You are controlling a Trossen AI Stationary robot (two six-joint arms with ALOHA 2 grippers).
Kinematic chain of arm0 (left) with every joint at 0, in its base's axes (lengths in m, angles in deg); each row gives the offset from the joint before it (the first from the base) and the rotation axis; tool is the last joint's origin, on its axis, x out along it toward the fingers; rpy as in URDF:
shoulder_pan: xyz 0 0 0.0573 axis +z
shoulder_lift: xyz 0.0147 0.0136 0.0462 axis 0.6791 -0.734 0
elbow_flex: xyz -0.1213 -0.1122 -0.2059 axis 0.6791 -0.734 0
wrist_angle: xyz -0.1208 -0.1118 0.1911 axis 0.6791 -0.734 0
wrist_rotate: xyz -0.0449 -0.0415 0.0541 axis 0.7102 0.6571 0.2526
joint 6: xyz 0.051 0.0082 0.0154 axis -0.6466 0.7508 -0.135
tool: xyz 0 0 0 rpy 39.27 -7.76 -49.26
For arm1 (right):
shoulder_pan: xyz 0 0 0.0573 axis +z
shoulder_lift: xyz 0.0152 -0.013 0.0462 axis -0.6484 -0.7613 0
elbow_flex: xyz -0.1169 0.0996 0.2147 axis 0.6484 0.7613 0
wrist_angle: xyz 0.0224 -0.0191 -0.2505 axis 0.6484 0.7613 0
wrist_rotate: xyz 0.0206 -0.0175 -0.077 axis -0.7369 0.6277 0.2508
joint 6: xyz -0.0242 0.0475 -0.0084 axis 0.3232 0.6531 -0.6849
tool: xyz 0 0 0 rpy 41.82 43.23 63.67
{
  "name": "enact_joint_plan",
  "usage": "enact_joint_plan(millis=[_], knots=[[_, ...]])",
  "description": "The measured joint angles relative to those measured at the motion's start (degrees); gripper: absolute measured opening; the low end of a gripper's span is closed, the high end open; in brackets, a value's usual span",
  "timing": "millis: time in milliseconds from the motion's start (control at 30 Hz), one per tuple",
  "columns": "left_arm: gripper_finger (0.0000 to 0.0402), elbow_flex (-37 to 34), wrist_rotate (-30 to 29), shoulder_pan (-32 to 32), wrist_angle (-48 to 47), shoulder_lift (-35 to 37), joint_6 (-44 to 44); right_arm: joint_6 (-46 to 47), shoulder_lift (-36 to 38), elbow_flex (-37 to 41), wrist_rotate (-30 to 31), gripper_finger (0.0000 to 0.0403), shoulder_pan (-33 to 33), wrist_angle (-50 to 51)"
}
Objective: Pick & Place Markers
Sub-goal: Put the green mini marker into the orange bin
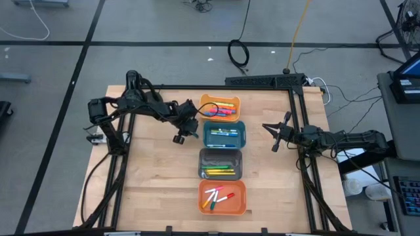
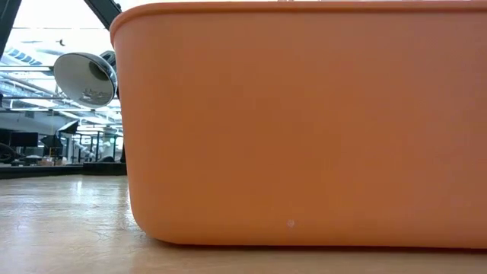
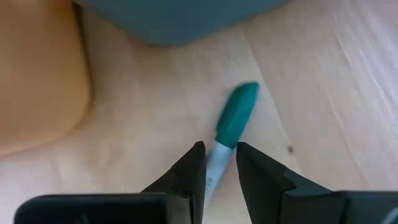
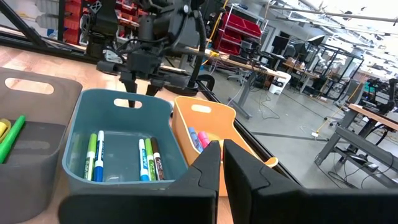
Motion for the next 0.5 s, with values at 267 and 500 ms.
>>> enact_joint_plan(millis=[267,500], knots=[[0.0093,0.28,1.11,0.11,0.88,-4.45,0.64,-0.01,0.02,0.01,-0.01,0.0011,0.00,0.00],[0.0093,0.15,-0.11,-0.02,1.21,-3.79,18.90,0.00,0.02,0.00,-0.02,0.0011,0.00,-0.02]])
